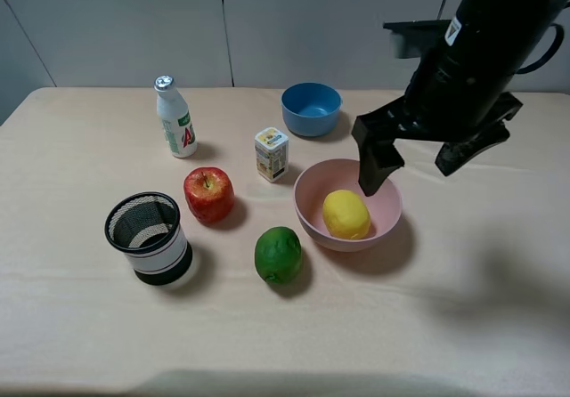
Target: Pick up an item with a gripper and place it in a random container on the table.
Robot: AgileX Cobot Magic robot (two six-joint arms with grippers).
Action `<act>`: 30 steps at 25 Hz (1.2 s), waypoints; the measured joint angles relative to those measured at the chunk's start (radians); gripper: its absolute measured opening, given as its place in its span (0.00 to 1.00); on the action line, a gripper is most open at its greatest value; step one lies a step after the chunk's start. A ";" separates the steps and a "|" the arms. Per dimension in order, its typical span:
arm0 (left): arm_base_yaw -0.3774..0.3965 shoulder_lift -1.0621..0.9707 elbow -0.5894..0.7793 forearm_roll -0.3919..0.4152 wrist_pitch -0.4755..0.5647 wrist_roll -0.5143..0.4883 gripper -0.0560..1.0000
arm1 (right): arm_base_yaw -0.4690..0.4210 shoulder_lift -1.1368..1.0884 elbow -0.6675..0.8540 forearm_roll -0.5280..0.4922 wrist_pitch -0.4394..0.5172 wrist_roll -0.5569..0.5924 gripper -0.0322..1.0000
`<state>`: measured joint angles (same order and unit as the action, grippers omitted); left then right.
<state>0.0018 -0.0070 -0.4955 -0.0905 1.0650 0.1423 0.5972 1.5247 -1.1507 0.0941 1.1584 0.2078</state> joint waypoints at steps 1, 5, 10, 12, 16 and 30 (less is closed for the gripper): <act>0.000 0.000 0.000 0.000 0.000 0.000 0.99 | 0.000 -0.010 0.000 0.002 0.026 -0.003 0.70; 0.000 0.000 0.000 0.000 0.000 0.000 0.99 | 0.000 -0.054 0.001 0.013 0.052 -0.011 0.70; 0.000 0.000 0.000 0.000 0.000 0.000 0.99 | 0.001 -0.125 0.010 0.046 0.054 -0.018 0.70; 0.000 0.000 0.000 0.000 0.000 0.000 0.99 | 0.003 -0.164 0.026 0.051 0.055 -0.022 0.70; 0.000 0.000 0.000 0.000 0.000 0.000 0.99 | 0.003 -0.252 0.081 0.052 0.056 -0.026 0.70; 0.000 0.000 0.000 0.000 0.000 0.000 0.99 | -0.023 -0.659 0.321 -0.004 0.058 -0.026 0.70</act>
<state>0.0018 -0.0070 -0.4955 -0.0905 1.0650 0.1423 0.5738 0.8658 -0.8302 0.0906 1.2168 0.1820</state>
